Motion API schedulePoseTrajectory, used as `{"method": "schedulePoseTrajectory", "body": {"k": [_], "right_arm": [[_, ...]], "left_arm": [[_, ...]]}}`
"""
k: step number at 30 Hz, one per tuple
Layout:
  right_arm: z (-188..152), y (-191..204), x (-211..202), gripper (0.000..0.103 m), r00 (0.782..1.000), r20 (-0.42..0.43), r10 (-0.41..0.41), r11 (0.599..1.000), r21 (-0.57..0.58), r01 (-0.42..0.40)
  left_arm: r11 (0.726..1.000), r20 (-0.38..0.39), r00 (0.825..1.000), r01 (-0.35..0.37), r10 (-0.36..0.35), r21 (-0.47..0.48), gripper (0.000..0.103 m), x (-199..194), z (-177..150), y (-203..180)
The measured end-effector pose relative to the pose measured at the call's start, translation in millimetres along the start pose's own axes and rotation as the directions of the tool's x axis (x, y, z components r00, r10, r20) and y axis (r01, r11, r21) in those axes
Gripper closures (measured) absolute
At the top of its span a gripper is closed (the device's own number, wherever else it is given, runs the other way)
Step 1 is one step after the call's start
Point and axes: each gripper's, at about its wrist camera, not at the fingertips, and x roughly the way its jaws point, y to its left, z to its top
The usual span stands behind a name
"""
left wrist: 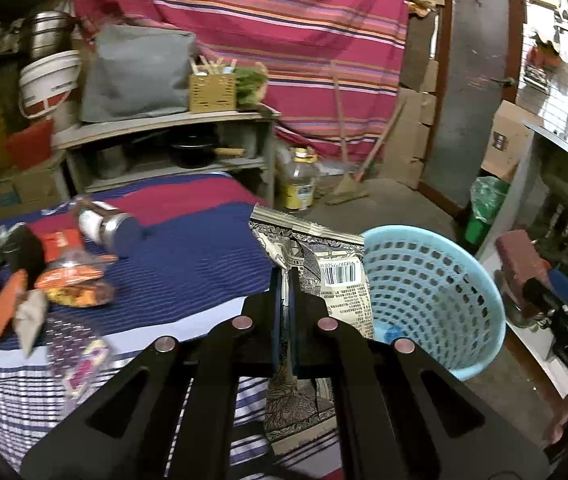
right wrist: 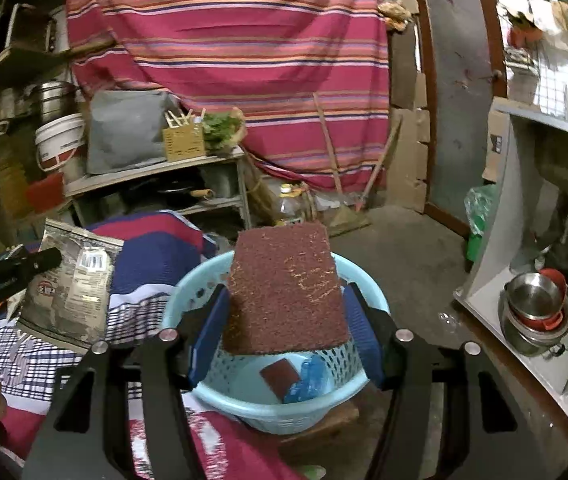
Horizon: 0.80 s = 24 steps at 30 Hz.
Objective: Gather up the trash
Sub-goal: 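Carry the wrapper and pad over the light blue basket and open both tools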
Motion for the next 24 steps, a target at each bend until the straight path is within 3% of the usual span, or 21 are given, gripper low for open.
{"method": "schedulePoseTrajectory", "body": {"k": [14, 15, 19, 21, 24], "right_arm": [[-15.5, -22.6, 41.7, 0.044, 0.998, -0.056, -0.014, 1.0, 0.021, 0.016], [-15.5, -23.4, 43.0, 0.044, 0.998, -0.057, -0.016, 1.0, 0.022, 0.017], [-16.5, -25.5, 48.4, 0.044, 0.998, -0.063, -0.02, 0.999, 0.029, 0.022], [-18.6, -25.1, 50.7, 0.044, 0.997, -0.07, -0.021, 0.999, 0.028, 0.023], [-21.5, -21.7, 52.6, 0.044, 0.997, -0.078, -0.022, 1.0, 0.02, 0.024]], "left_arm": [[0.996, -0.022, 0.997, 0.075, -0.074, 0.046, 0.097, 63.3, 6.7, -60.0], [0.996, -0.027, 0.996, 0.081, -0.08, 0.046, 0.094, 66.4, 6.9, -62.3], [0.996, -0.027, 0.997, 0.073, -0.072, 0.048, 0.06, 73.5, 5.9, -67.4], [0.996, -0.024, 0.998, 0.061, -0.059, 0.064, 0.055, 73.3, 5.7, -67.8], [0.996, -0.004, 0.999, 0.033, -0.032, 0.081, 0.038, 65.9, 6.3, -61.9]]}}
